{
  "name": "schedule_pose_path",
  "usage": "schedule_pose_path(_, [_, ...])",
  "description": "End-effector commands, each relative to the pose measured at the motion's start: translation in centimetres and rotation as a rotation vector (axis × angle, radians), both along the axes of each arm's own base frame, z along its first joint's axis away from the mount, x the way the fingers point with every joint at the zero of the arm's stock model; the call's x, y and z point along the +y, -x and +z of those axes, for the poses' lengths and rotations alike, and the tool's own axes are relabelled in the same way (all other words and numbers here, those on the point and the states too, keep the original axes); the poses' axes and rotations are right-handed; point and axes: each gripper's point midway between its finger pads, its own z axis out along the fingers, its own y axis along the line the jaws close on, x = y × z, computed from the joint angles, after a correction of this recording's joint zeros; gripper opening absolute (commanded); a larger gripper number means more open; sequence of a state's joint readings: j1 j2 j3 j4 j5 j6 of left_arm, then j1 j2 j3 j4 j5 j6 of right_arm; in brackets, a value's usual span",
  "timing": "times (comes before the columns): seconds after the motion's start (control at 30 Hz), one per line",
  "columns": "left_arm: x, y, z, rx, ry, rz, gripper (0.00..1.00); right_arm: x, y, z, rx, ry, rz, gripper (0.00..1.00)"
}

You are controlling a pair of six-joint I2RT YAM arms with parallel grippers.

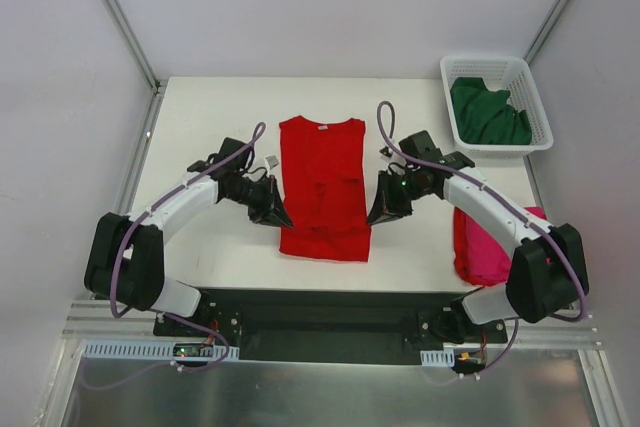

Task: Fold and stack the t-shirts

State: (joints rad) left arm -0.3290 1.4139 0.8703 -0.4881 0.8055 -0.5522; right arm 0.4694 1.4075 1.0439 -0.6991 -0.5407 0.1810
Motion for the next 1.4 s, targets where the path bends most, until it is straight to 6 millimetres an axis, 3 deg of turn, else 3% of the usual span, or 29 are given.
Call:
schedule_pose_path(0.0, [-0.1,-2.1,1.2,-0.059,0.017,-0.014,0.0,0.7,-1.5,1.4,-0.029,-0.033,0.027,0.01])
schedule_pose_path(0.5, [0.4,-5.7,0.8,-0.059,0.009,0.023,0.0,0.7,-5.9,1.6,-0.028,-0.052,-0.011,0.01])
schedule_pose_path(1.0, [0.7,-9.0,-0.2,-0.045,0.0,0.049,0.0,0.9,-8.7,-0.7,0.026,-0.042,-0.016,0.01])
schedule_pose_path(1.37, [1.3,-11.6,-1.1,-0.026,0.007,0.075,0.0,1.3,-12.0,-0.5,0.033,-0.064,-0.045,0.01])
